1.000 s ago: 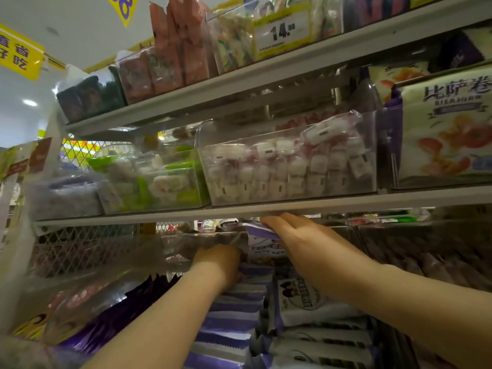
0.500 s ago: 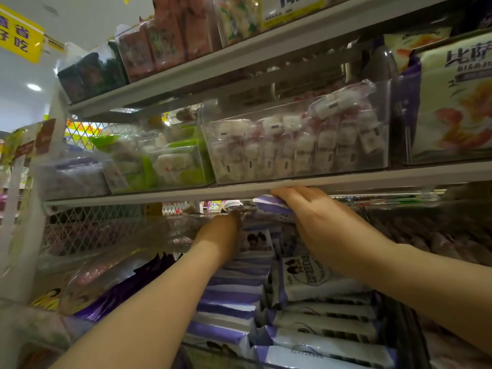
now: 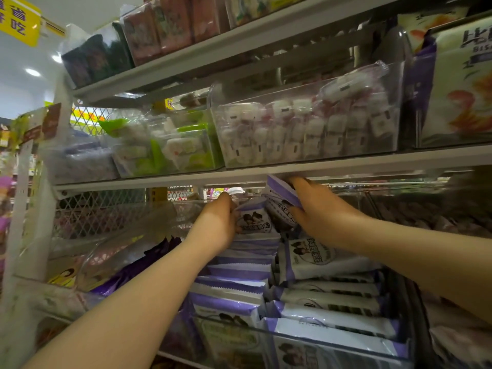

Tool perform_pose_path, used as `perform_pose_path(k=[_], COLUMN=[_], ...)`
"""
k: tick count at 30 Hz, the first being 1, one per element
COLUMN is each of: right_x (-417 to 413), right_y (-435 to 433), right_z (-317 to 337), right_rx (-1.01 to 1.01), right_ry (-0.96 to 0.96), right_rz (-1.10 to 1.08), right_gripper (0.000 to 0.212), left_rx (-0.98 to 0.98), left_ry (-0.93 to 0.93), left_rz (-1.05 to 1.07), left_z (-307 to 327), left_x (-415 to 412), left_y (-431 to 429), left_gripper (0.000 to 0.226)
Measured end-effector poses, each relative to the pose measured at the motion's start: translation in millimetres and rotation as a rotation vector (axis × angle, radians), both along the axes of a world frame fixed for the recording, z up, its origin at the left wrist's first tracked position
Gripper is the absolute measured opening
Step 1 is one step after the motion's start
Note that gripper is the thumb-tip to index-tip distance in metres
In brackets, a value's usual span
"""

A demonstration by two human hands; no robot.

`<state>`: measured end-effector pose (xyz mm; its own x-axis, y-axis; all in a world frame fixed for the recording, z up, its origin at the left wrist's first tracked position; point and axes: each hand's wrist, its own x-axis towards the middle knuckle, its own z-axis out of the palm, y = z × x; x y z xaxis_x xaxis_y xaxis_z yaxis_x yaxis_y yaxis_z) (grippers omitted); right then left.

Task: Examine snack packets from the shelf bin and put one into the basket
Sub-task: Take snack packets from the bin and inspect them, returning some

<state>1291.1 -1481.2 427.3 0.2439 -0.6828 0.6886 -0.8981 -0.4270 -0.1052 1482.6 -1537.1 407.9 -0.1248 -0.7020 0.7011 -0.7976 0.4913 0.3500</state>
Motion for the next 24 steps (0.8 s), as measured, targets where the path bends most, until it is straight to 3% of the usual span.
perform_pose_path(k=[2,7,13,16,19,24], right_x=[1,3,13,16,19,23], right_y=[-4,-13,-24,-25,-21,-10], right_z=[4,10,10,6,3,4], right_rx=[0.048,0.123,0.222,0.307,0.330,0.333], right_ry=[0.021,0.074,0.052,0.068,0.118,0.073], right_rz=[0.005,0.009,0.042,0.058,0.069,-0.055], right_gripper=[0.039,0.031,0.035,0.043,0.047,0.045], left_rx=[0.001,-0.022,-0.365,-0.482,-0.476,-0.466], left_ry=[0.026,0.108,0.349,0.460,0.515,0.595], left_rz=[-0.015,-0.087,-0.178,-0.126,-0.071,0.015], left_z=[-3,-10,-22,-26,-29,-29], left_x=[1,9,33,53,70,98], left_y=[2,12,37,49,59,70], left_gripper=[0.008,0.025,0.029,0.028,0.013,0.017])
